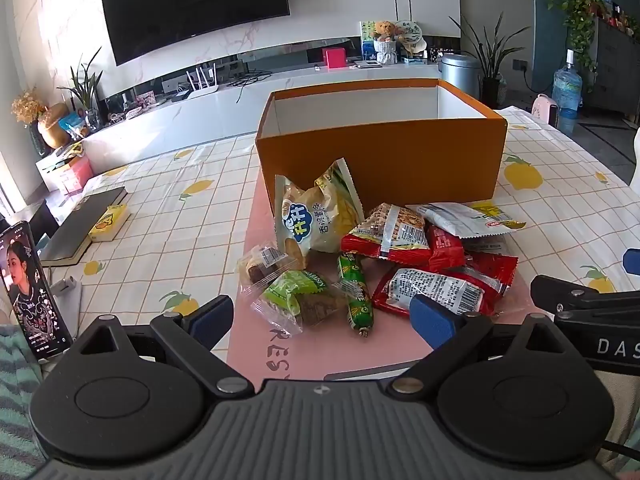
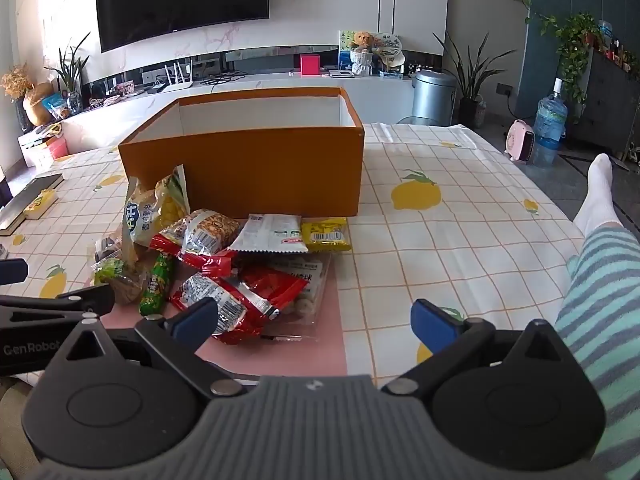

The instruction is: Organize snacks

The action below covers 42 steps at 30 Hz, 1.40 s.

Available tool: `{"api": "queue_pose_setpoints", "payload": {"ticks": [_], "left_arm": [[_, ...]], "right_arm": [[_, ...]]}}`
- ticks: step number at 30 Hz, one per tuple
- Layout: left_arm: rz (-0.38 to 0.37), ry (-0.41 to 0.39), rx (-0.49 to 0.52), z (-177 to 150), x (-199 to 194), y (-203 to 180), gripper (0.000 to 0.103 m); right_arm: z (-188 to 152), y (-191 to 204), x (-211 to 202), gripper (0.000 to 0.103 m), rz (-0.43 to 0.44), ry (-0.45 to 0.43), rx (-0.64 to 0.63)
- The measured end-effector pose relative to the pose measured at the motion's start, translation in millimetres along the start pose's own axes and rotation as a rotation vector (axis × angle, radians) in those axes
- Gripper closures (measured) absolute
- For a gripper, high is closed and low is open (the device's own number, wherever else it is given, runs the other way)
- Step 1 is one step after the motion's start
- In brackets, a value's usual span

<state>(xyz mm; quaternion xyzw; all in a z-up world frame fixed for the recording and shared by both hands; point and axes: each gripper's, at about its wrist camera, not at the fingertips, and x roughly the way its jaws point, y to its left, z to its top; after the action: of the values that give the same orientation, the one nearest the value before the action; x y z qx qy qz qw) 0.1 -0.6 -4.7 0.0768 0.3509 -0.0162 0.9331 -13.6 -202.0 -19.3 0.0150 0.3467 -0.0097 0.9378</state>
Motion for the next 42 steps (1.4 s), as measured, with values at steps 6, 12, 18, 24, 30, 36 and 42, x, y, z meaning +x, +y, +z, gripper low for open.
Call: {"api": "queue_pose_setpoints", "payload": {"ticks": [6,12,18,24,30,36,42], "left_arm": [[0.000,0.002,0.001,-0.5,0.1,0.2,0.000],[0.001,0.008,-0.007,0.1,0.4,2.3,0.000],[0.001,0.008,-0.007,-0.1,0.3,2.6,0.000],[0.001,0.008,-0.007,-0.1,0.4,2.4,0.000],[0.000,0.009,-0.007,-0.2,0.1,2.3,0.000],[-0.001,0.008,-0.008,-0.2,0.2,2.5,0.000],[-0.015,0.022,-0.015,-0.3,1.5,3.6,0.000]], "right_arm": [[-0.3,0.2,-0.3,0.004,-0.002,0.000,0.000],[-0.3,0.3,-0.5,0.004,0.000,0.001,-0.001],[-0.1,0.2,-0.8,0.004,0.000,0.001,0.000],[0.2,0.1,-0.7,0.004,0.001,0.001,0.000],[0.4,-1.0,-1.3,0.004,0.001,0.003,0.002],[-1.6,3.0,0.9,0.004,0.002,0.009,0.003],[0.5,-1.3,1.1,0.004,0.012,0.019,0.008]]}}
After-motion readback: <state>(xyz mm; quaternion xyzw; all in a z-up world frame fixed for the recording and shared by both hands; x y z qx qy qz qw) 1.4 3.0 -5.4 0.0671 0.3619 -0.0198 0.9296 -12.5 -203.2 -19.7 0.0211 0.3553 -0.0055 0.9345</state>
